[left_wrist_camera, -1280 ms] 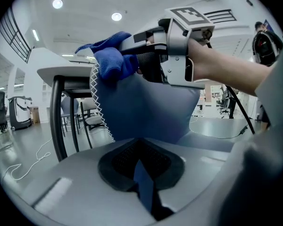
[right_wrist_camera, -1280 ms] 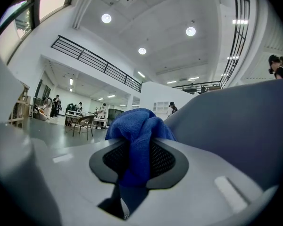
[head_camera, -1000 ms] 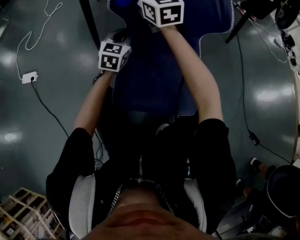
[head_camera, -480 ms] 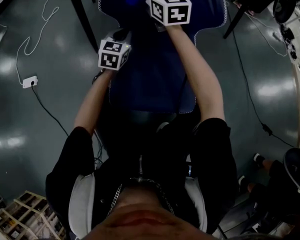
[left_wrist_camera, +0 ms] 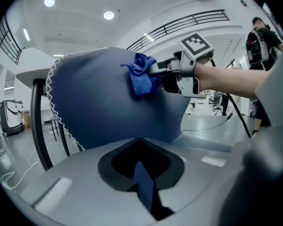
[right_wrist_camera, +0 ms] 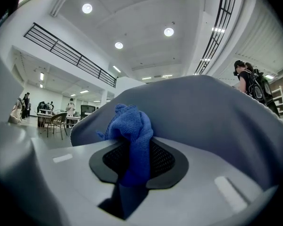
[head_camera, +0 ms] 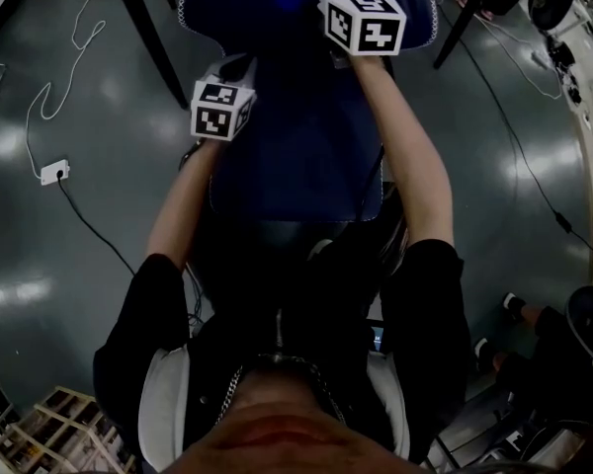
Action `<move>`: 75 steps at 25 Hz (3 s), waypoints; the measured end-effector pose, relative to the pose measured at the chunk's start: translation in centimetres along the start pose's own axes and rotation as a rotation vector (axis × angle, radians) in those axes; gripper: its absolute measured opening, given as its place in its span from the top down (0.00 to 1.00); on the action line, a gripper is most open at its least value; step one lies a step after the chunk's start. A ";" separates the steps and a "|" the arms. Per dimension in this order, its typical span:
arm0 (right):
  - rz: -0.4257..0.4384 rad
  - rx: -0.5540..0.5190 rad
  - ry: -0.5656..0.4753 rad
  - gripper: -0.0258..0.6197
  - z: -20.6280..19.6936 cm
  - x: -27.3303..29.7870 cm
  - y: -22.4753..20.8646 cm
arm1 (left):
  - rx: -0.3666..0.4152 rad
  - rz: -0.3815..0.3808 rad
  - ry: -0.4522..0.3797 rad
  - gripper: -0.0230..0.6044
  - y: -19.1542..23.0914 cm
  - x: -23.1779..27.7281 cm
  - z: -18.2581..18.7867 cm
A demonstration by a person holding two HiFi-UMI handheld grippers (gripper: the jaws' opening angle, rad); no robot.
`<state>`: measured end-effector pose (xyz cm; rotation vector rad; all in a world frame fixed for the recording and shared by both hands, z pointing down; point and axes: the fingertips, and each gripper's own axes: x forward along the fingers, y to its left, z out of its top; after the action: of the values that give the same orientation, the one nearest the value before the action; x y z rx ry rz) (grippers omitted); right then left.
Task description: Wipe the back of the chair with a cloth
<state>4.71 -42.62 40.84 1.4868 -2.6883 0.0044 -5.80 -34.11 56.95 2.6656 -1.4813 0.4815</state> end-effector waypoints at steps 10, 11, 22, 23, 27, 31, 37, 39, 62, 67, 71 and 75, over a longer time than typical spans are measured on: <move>-0.122 -0.016 0.022 0.81 -1.4 -2.9 -4.6 | -0.025 -0.025 0.002 0.95 -0.9 0.6 -0.3; -0.138 -0.019 0.024 0.81 -1.5 -3.4 -5.1 | -0.025 -0.028 0.002 0.95 -1.1 0.7 -0.4; -0.301 -0.025 0.027 0.81 -1.7 -8.7 -10.0 | -0.030 -0.037 -0.006 0.95 -1.5 0.5 -0.3; -0.315 -0.034 0.033 0.81 -1.8 -9.0 -10.2 | -0.030 -0.037 -0.007 0.95 -1.4 0.5 -0.3; -0.399 -0.050 0.046 0.81 -2.0 -10.6 -11.0 | -0.035 -0.034 -0.008 0.95 -1.1 0.4 -0.3; -0.461 -0.071 0.019 0.81 -1.6 -12.2 -11.3 | -0.042 -0.029 -0.006 0.95 -0.9 0.4 -0.6; -0.197 -0.108 -0.101 0.81 1.9 -9.8 -2.9 | -0.045 -0.020 -0.004 0.95 -0.8 0.0 -0.7; -0.030 -0.113 -0.136 0.81 2.9 -8.1 1.8 | -0.044 -0.008 -0.002 0.95 0.0 -0.7 -1.1; 0.509 -0.121 -0.066 0.81 -1.0 4.2 20.3 | -0.114 0.102 0.032 0.95 6.6 -4.7 -5.6; 0.429 -0.108 -0.036 0.81 -1.5 4.6 18.6 | -0.113 0.088 0.036 0.95 5.8 -4.4 -5.4; 0.343 -0.091 -0.010 0.81 -2.1 4.7 16.4 | -0.102 0.083 0.014 0.95 5.6 -4.0 -4.9; 0.264 -0.075 0.016 0.81 -2.8 4.8 13.8 | -0.097 0.079 0.016 0.95 5.4 -3.6 -4.4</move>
<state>-9.40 -39.25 44.34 1.0978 -2.8155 -0.0685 -13.18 -33.15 59.55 2.5322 -1.5683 0.4239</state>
